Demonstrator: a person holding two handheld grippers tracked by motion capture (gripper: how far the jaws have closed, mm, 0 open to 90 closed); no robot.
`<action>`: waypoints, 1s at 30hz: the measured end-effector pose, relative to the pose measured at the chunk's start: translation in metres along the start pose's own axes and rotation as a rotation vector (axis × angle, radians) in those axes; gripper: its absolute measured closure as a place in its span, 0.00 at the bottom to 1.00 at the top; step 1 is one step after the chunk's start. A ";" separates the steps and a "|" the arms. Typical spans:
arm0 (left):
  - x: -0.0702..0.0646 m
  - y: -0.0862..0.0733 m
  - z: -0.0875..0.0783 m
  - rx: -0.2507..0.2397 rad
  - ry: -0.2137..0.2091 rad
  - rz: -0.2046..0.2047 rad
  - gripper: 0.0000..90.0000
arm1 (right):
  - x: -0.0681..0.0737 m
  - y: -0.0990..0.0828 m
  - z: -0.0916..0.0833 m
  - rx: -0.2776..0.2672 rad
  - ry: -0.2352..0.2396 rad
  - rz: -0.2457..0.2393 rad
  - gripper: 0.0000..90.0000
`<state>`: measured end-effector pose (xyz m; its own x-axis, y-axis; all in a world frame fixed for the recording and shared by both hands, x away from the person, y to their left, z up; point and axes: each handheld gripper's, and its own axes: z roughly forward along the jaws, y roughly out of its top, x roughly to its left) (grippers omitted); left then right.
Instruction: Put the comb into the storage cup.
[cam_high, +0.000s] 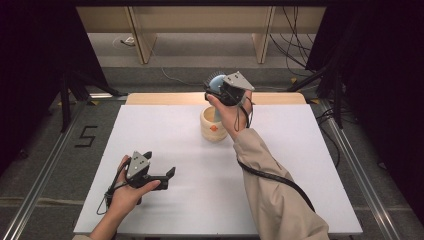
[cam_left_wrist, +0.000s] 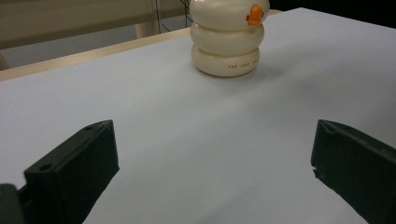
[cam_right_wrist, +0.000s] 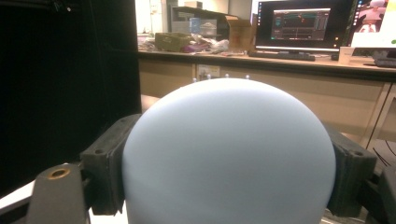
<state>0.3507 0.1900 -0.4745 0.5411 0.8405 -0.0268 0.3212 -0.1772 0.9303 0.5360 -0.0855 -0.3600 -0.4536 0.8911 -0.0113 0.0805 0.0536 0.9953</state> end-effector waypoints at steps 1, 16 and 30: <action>0.000 0.000 0.000 0.000 0.000 0.000 0.00 | 0.000 0.000 0.000 0.000 0.001 -0.003 0.23; 0.000 0.000 0.000 0.002 0.000 0.001 0.00 | 0.002 -0.007 0.001 0.008 -0.003 -0.010 0.22; 0.000 0.000 0.000 0.000 -0.001 -0.003 0.00 | 0.003 -0.012 0.002 0.015 -0.003 -0.016 0.22</action>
<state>0.3509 0.1902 -0.4746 0.5407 0.8407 -0.0294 0.3230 -0.1752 0.9300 0.5358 -0.0820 -0.3720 -0.4521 0.8915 -0.0274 0.0868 0.0746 0.9934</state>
